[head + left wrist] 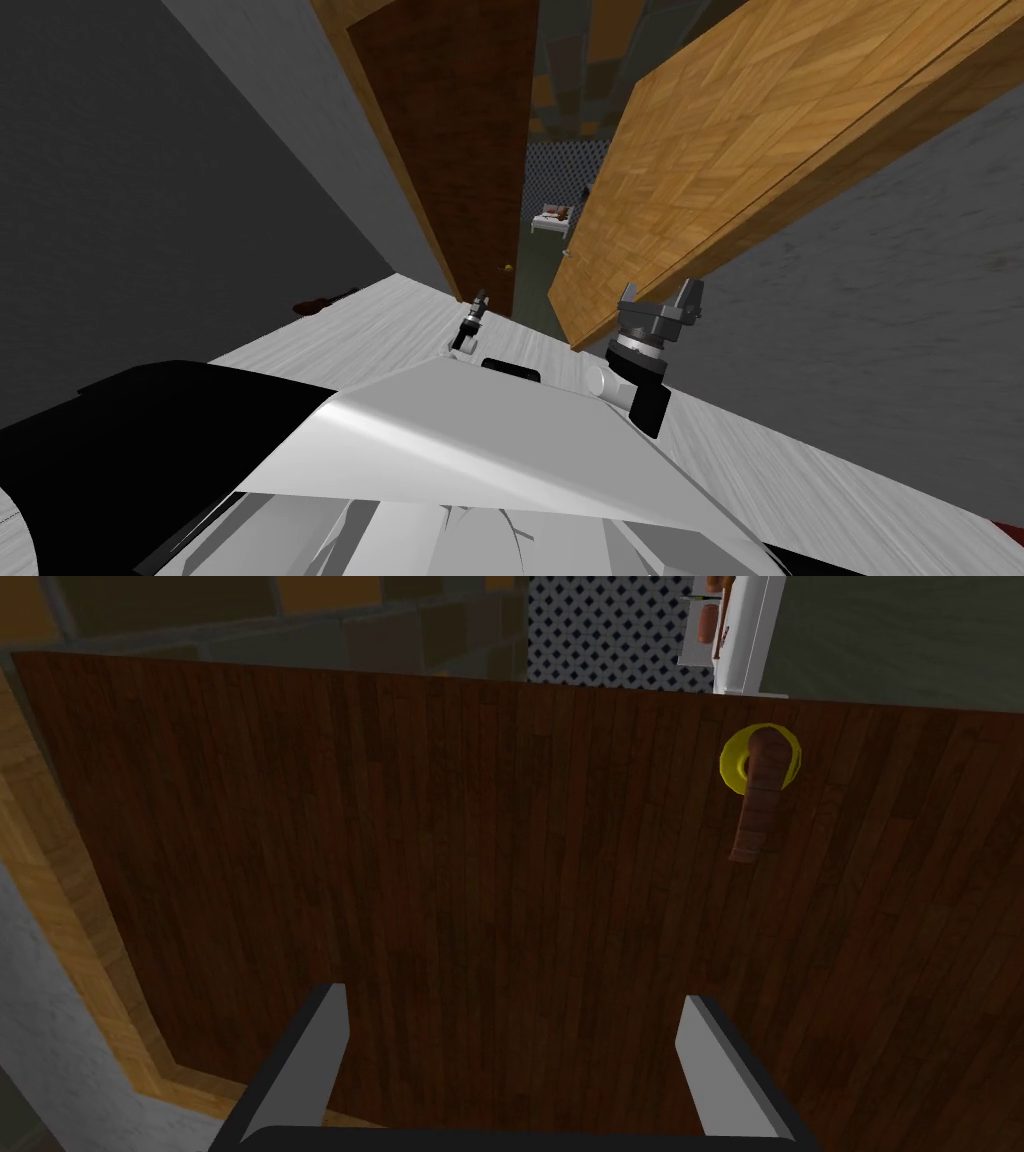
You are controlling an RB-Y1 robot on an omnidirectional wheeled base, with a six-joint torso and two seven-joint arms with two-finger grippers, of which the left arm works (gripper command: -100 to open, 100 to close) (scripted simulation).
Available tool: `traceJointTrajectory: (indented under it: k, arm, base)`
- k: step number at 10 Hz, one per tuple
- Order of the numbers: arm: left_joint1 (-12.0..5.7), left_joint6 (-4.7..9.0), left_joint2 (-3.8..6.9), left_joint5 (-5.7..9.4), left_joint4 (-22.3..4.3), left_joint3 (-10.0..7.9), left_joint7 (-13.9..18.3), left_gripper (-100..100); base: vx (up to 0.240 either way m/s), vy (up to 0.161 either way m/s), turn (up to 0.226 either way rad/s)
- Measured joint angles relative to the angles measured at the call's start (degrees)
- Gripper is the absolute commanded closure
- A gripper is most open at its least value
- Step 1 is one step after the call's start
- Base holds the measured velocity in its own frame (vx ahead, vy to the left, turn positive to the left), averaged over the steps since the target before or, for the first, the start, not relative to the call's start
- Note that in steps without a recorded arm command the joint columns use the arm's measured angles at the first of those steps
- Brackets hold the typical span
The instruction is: Push the door open
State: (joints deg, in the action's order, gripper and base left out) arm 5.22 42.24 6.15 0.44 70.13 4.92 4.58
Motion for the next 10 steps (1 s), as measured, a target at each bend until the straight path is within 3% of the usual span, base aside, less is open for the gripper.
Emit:
traceJointTrajectory:
  k: [4,8,10]
  arm:
    - [-2.30,0.66,0.09,-0.38,-5.74,0.68,0.74,-100]
    - [-3.94,0.94,0.28,-0.65,-9.68,1.18,1.40,-100]
    - [-5.42,1.82,0.43,-0.77,-13.38,1.42,1.85,-100]
  base:
    - [0.074,0.034,0.003]
    - [0.067,0.022,0.003]
    - [0.100,0.049,0.003]
